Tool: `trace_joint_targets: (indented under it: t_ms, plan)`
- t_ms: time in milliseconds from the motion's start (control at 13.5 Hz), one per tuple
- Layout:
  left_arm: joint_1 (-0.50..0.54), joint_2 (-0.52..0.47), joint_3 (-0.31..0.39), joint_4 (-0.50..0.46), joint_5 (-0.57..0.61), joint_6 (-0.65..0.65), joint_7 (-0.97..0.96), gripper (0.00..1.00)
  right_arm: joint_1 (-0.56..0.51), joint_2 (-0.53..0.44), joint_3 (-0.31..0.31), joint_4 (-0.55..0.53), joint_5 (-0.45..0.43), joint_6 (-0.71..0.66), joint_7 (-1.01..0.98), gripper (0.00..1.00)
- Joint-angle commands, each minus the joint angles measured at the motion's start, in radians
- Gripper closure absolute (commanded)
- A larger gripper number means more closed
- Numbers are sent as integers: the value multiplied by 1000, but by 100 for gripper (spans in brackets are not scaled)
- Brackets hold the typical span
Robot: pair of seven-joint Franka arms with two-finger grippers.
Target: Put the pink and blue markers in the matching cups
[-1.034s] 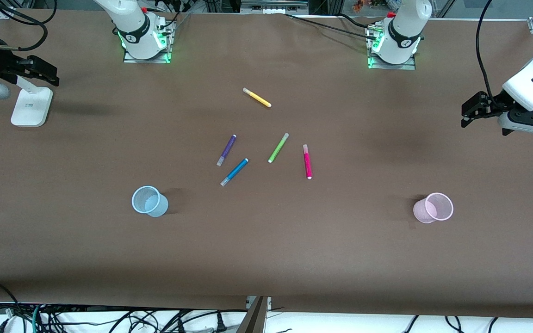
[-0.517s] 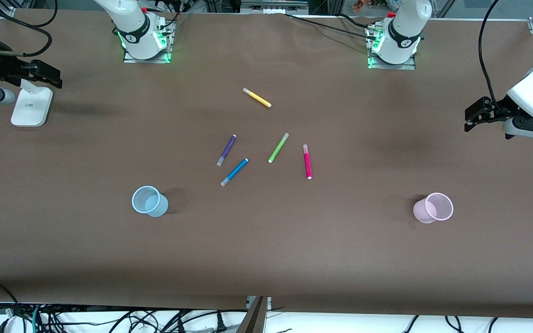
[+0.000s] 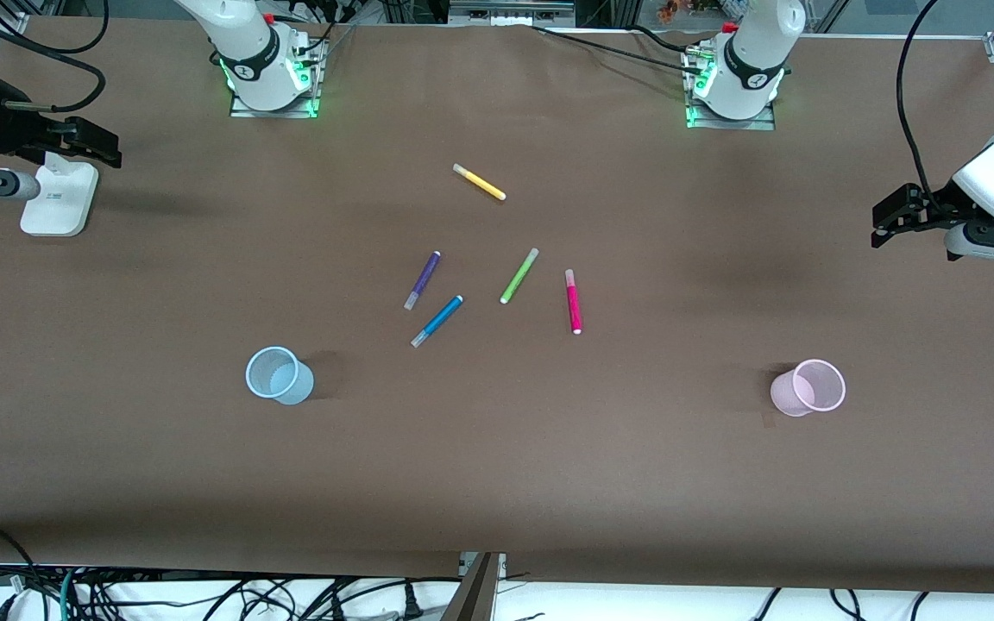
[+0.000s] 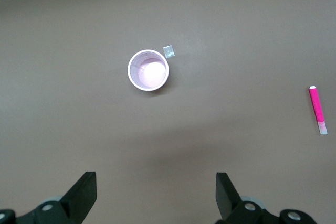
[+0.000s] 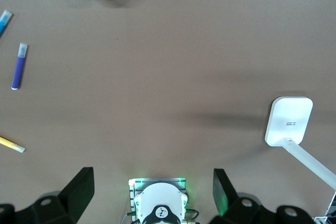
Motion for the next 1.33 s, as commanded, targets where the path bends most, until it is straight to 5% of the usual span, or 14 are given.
trace_joint_targets:
  t_ms: [0,221,517,960,1255]
  plan:
    - [5,15,-14,36,14,-18,21,0,3,4,4,18,-2,-6,4,0]
    - [-2,6,-28,36,14,-22,21,0,30,21,6,16,11,32,15,0]
    - [-2,3,-35,36,14,-28,21,0,88,93,6,16,116,153,296,0]
    - [1,2,-34,43,14,-63,19,0,312,312,6,15,116,440,789,0]
    - [-3,3,-61,59,17,-80,4,0,389,458,6,18,115,618,908,0]
